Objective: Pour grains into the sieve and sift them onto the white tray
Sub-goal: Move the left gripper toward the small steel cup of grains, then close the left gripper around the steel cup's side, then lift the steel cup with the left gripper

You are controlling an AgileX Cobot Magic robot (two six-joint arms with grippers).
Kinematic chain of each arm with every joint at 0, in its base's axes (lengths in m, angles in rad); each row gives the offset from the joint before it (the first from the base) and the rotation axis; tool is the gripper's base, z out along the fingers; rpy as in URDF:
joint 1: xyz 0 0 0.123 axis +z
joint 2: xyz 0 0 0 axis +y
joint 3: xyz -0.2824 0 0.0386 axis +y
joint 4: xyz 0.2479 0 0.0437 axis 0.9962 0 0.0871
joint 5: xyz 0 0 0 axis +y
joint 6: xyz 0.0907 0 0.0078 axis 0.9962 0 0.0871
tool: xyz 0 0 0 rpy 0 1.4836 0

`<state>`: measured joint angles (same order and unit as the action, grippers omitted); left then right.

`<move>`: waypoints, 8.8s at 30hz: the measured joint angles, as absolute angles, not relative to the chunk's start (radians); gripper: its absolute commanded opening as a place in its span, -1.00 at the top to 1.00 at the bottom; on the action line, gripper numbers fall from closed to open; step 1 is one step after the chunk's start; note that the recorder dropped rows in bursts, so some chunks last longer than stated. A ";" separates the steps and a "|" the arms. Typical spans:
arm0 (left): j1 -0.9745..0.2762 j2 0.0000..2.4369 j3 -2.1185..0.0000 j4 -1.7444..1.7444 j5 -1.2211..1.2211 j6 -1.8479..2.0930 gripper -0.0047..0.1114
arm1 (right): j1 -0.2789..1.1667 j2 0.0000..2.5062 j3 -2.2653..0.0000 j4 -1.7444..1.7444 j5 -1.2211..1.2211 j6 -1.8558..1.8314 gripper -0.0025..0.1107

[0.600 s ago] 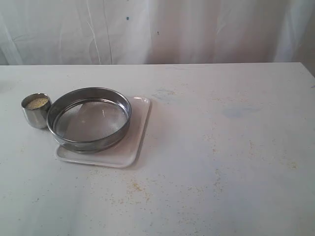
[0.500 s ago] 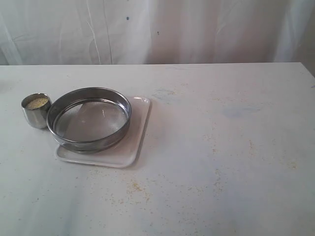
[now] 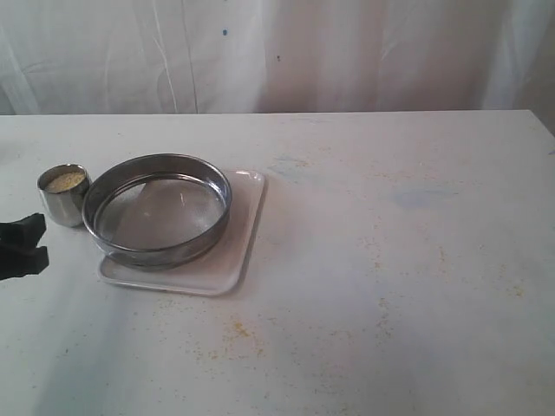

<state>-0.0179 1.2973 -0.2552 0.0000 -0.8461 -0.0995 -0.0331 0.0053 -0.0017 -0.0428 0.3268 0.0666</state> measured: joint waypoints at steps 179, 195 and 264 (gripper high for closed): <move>0.288 2.119 -0.857 0.654 -1.181 -0.462 -0.89 | -0.033 0.005 -0.002 -0.043 0.327 0.067 0.96; 0.288 2.141 -0.919 0.699 -1.167 -0.477 -0.89 | -0.033 0.005 -0.002 -0.043 0.327 0.067 0.96; 0.293 1.955 -0.918 0.915 -1.177 -0.588 0.92 | -0.033 0.005 -0.002 -0.043 0.327 0.067 0.96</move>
